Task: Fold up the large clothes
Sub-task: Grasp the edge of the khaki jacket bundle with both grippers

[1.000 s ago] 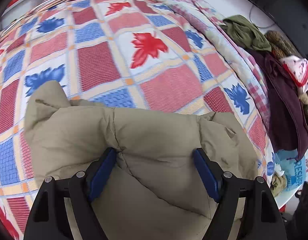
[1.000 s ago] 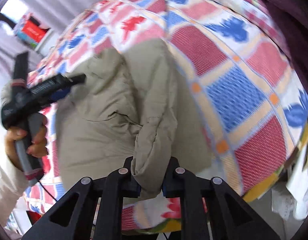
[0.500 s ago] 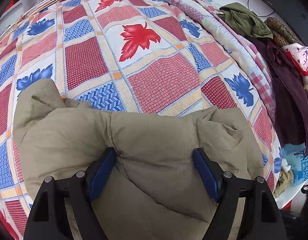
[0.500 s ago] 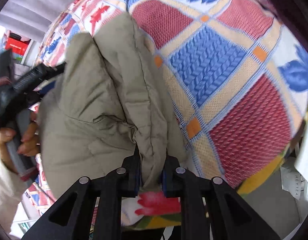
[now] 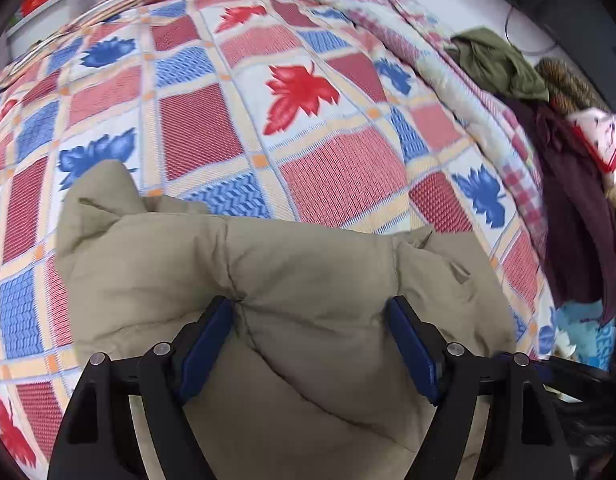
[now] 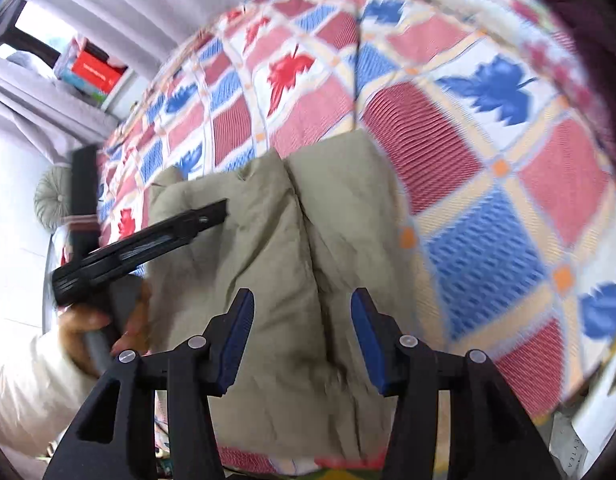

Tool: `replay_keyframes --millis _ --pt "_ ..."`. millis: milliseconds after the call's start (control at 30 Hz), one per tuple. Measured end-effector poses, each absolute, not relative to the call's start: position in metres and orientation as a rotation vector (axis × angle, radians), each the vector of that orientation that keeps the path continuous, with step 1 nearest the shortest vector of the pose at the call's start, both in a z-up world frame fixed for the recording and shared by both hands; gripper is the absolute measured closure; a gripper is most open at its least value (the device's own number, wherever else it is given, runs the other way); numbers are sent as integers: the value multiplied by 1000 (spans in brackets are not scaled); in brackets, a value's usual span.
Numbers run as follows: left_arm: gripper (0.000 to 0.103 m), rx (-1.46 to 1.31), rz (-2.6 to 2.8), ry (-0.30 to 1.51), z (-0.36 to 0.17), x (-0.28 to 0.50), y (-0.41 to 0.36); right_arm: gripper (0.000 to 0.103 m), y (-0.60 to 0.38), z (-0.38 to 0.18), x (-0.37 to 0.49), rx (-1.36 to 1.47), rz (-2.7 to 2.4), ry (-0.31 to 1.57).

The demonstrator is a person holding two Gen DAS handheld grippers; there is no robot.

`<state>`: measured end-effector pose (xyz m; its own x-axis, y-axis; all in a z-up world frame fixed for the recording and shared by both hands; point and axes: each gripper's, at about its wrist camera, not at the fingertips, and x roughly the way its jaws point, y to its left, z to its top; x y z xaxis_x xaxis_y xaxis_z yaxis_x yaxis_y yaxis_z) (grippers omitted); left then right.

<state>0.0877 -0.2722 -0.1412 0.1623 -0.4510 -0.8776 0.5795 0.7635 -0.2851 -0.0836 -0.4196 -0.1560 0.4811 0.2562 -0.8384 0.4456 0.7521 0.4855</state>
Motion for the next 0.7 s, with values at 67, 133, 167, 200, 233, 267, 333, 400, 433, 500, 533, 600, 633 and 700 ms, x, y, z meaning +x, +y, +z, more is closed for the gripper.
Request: replay_keyframes --millis 67,133,167,200,233,267,333,400,433,500,533,600,633,700 --pt "23 94 -711 1170 -128 88 -252 48 -420 -167 -68 758 -116 1116" --pt "23 70 -677 1146 -118 89 -229 48 -421 -176 -57 777 -96 1130" --pt "23 57 -662 1140 -115 90 -219 48 -421 -180 -53 790 -77 1142" --pt "23 36 -639 1129 -112 89 -203 49 -421 -183 -50 796 -68 1149" --pt "23 24 -625 1124 -110 88 -192 53 -420 -184 -49 796 -57 1150" --pt "23 15 -609 1130 -110 86 -180 69 -419 -186 -49 793 -44 1153" --pt "23 -3 -592 1168 -117 82 -159 78 -416 -191 -49 783 -37 1176" --pt "23 -30 -592 1234 -131 75 -143 82 -413 -196 -52 778 -34 1198" --pt "23 -38 -590 1266 -139 71 -138 82 -411 -200 -54 776 -36 1211" --pt "23 -28 -586 1309 -152 60 -132 83 -407 -207 -57 763 -42 1234" --pt "23 -20 -588 1321 -157 56 -131 83 -405 -210 -58 755 -44 1241" --pt "23 -17 -595 1331 -161 48 -131 83 -400 -213 -58 726 -49 1252" --pt "23 -17 -598 1335 -162 46 -131 83 -398 -214 -59 711 -52 1256" --pt "23 -19 -602 1344 -163 44 -132 83 -395 -216 -60 708 -64 1266"
